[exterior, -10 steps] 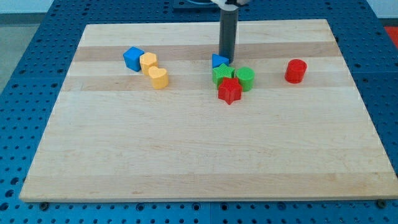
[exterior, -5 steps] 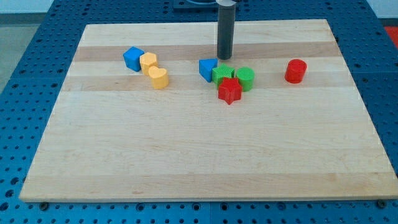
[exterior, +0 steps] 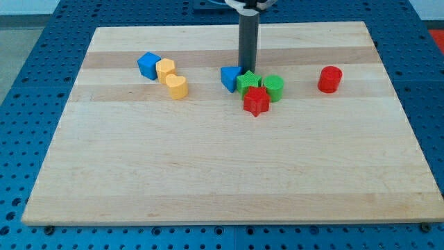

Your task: Move the blue triangle to the bottom right side of the yellow heart

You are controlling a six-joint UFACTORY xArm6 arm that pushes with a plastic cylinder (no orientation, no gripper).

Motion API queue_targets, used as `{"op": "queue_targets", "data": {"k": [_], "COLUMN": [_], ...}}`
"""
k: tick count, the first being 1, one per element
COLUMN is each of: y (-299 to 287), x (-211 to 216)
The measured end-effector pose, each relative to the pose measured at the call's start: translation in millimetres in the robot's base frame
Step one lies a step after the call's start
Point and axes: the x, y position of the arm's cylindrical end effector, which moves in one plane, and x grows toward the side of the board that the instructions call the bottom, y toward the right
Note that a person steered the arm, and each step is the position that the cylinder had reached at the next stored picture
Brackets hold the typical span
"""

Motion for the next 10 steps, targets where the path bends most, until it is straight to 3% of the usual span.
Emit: {"op": "queue_targets", "data": {"k": [6, 8, 10], "y": [-60.1, -32.7, -50.5], "x": [73.5, 108.9, 112.3]}}
